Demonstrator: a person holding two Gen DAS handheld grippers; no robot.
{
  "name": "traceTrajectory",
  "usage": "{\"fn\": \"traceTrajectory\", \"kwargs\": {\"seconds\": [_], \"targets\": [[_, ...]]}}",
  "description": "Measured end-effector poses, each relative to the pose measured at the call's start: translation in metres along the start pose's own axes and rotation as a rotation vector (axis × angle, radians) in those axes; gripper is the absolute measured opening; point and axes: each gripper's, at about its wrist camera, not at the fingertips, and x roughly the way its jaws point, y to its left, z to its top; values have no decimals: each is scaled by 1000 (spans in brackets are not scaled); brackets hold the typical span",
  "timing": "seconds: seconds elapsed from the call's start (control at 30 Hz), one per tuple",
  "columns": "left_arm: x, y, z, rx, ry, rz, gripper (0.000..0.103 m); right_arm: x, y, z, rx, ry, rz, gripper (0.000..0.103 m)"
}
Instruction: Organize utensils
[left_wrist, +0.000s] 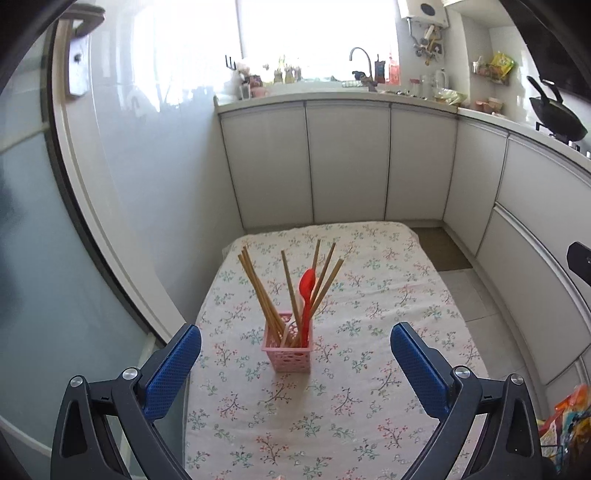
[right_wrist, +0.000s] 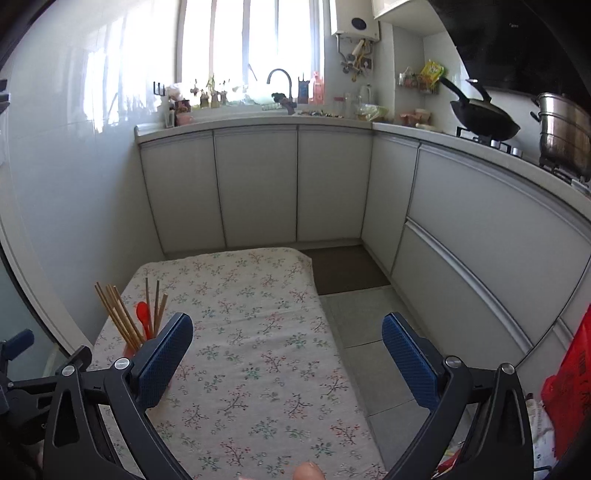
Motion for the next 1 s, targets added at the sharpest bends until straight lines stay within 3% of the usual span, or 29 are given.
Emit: {"fn": "traceTrajectory", "kwargs": {"seconds": [0.2, 0.47, 1.0], "targets": [[-38, -8, -5, 13, -81, 37, 103, -25, -10, -2, -38, 4, 39, 103], [-28, -15, -12, 15, -41, -5, 103, -22, 8, -4, -81, 12, 89, 103], [-24, -16, -15, -8, -28, -36, 103, -8, 18, -5, -100, 44, 94, 103]]}}
